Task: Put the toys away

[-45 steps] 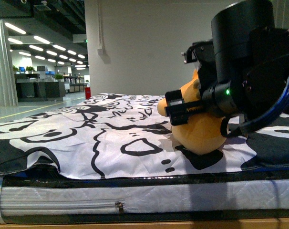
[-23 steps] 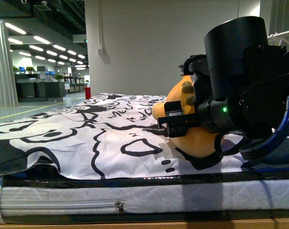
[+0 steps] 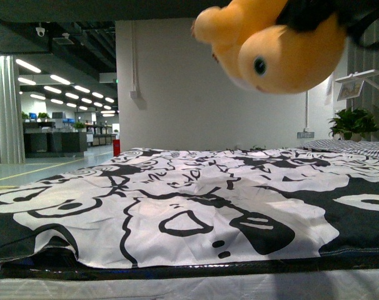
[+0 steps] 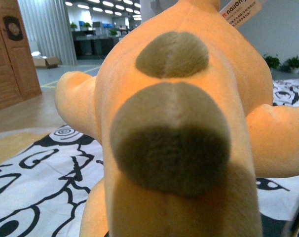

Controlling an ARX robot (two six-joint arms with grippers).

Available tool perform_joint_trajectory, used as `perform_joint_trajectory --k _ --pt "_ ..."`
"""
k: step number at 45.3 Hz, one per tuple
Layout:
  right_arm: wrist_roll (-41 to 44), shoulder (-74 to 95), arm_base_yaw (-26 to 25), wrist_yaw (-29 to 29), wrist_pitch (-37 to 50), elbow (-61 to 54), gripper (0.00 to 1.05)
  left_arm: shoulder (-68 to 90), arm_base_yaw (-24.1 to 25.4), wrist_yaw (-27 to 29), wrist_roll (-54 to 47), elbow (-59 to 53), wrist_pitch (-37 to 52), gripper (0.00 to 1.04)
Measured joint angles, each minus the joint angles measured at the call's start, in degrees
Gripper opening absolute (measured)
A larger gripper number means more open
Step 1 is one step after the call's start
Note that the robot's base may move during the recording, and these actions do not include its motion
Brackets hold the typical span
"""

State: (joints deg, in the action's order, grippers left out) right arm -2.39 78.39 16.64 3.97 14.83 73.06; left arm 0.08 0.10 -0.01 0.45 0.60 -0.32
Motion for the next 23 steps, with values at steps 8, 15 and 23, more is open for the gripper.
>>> perform_joint_trajectory --k 8,15,23 --pt "-0.3 -10.2 -4.7 -7.9 0.1 -7.8 0.09 0.0 0.0 0.0 0.0 0.0 0.0 0.99" --pt "-2.8 -24.4 -14.2 -18.9 1.4 -22.0 0.08 0.0 0.0 0.0 0.0 0.0 0.0 0.98" --pt "-6.5 -35.8 -22.7 -27.3 1.7 -33.4 0.08 0.0 0.0 0.0 0.0 0.0 0.0 0.99"
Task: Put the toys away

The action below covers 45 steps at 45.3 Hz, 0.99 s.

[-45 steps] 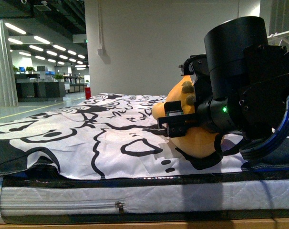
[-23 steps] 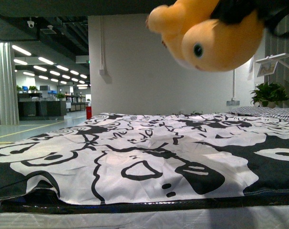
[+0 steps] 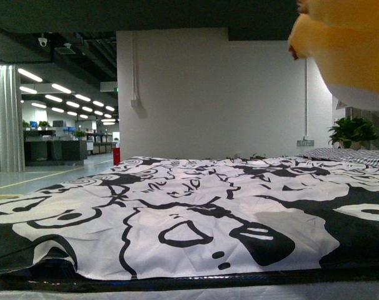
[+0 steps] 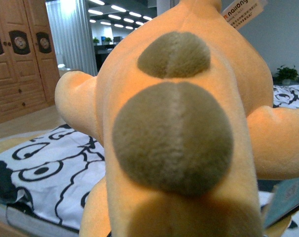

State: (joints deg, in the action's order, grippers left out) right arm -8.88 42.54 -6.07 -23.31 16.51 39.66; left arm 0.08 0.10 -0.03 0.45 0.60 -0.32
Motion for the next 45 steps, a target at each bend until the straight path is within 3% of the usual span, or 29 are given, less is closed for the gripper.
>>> perform_joint_trajectory --k 7,15,20,32,36,45 --pt "-3.5 -9.9 -7.1 -5.7 -0.9 -10.4 0.08 0.0 0.0 0.0 0.0 0.0 0.0 0.99" --pt "-5.1 -22.0 -9.3 -6.8 -7.2 -21.1 0.08 0.0 0.0 0.0 0.0 0.0 0.0 0.99" --pt "-3.5 -30.3 -2.2 -0.3 -11.9 -26.5 0.08 0.0 0.0 0.0 0.0 0.0 0.0 0.99" --pt "5.8 -35.1 20.3 21.2 -7.1 -35.5 0.08 0.0 0.0 0.0 0.0 0.0 0.0 0.98" --pt "8.6 -36.7 22.9 23.5 -6.8 -38.9 0.08 0.0 0.0 0.0 0.0 0.0 0.0 0.99" --pt "10.2 -38.6 23.1 25.9 -7.3 -38.9 0.08 0.0 0.0 0.0 0.0 0.0 0.0 0.99"
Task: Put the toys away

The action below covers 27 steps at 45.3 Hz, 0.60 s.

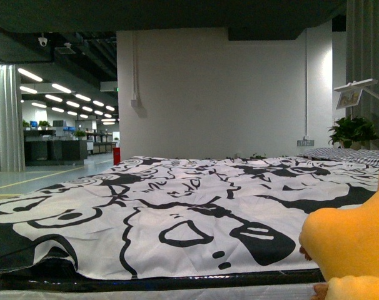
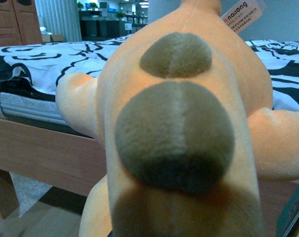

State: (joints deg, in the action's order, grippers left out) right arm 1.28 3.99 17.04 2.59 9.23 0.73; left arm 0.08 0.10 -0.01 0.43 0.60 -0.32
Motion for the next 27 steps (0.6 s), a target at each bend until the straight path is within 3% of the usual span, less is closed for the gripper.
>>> perform_joint_trajectory --k 27 --pt "0.1 -0.2 0.1 0.5 0.0 0.0 0.08 0.0 -0.1 -0.3 0.0 0.0 0.0 0.99"
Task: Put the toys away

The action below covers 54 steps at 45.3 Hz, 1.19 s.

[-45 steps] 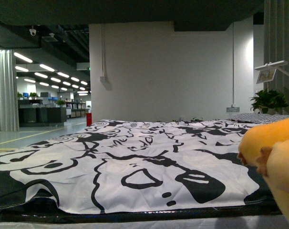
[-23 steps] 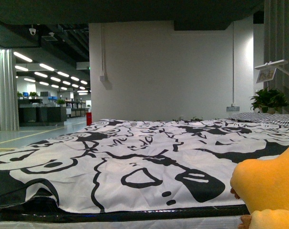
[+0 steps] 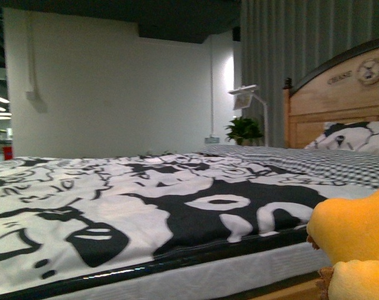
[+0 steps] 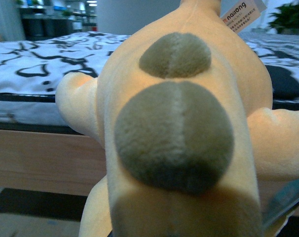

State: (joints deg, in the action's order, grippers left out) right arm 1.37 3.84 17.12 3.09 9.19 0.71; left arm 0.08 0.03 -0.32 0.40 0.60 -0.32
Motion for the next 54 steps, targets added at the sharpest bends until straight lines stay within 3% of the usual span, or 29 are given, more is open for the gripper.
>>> perform_joint_trajectory --k 54 --pt "0.0 -0.1 0.0 -0.3 -0.1 0.0 0.08 0.0 0.0 0.3 0.0 0.0 0.0 0.98"
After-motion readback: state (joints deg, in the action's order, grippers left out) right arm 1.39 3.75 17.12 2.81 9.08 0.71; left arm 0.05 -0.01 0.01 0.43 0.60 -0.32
